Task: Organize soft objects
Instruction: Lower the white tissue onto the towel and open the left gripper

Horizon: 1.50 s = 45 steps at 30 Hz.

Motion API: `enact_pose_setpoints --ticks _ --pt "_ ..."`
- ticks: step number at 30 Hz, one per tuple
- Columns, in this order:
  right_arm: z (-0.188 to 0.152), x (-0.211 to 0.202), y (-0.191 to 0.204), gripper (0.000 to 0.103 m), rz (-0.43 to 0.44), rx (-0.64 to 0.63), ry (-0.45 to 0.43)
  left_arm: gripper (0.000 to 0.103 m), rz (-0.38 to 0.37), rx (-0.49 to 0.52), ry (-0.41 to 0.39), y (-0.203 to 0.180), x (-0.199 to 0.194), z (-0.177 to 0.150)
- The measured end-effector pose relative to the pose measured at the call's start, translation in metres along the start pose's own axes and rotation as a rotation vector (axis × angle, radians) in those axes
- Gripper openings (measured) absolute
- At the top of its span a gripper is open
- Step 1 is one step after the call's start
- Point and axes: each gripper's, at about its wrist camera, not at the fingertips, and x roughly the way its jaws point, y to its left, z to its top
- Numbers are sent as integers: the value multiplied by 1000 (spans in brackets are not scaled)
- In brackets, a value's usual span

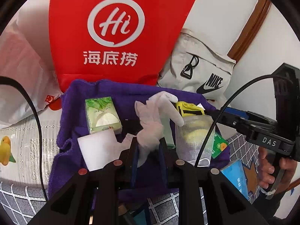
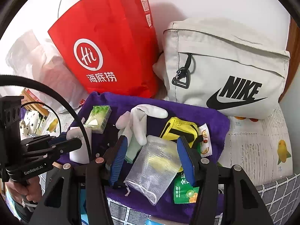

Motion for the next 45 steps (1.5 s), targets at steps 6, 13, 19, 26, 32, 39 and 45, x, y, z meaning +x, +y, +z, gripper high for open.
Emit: enact_pose_setpoints --ticks 6,13,19,26,32,39,45 --pt "0 1 0 55 -9 -6 4 20 10 6 19 -2 9 -2" --pt "-2 9 4 55 20 -18 28 20 25 7 22 -1 11 -5" --pt "-3 18 2 55 24 -5 54 20 32 15 23 -5 14 -5" --pt "-2 14 4 55 27 -5 49 20 8 -51 7 1 11 -5" --pt "-2 11 3 55 30 -1 49 20 -2 -76 22 3 17 -7" --pt "-2 11 1 55 22 1 59 21 5 -65 49 -1 25 -10" --pt "-2 13 2 55 13 -8 67 21 4 -54 71 -4 30 -11"
